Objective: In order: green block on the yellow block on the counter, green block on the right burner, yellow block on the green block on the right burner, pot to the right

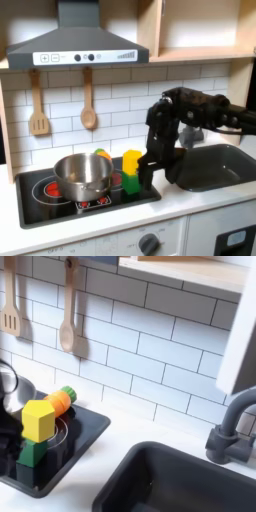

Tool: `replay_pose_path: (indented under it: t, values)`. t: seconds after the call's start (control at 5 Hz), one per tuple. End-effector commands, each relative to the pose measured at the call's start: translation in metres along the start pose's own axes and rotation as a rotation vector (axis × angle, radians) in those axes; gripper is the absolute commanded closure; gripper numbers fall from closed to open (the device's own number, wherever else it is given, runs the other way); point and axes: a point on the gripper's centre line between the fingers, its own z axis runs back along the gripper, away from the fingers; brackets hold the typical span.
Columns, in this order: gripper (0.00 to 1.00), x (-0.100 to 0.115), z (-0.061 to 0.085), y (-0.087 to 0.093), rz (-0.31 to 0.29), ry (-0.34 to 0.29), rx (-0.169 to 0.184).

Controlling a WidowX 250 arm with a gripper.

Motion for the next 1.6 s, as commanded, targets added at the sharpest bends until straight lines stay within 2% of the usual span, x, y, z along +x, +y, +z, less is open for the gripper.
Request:
replay_pose_path:
  t: [0.0,0.2,0.4,0.6,1.4]
  values:
    - [0.0,-0.0332,-0.0093,-0.0107,-0.02,-0.024,0.036]
    - [0.0,-0.039,-0.0122,-0.0119,0.025,-0.022,0.024]
    - [0.0,-0.0412,-0.0172,-0.0139,0.005,-0.013,0.034]
    - [0.0,-0.0346,-0.0151,-0.0128,0.057,-0.002,0.016]
    - [0.0,-0.039,-0.0188,-0.0133,0.048,0.011,0.018]
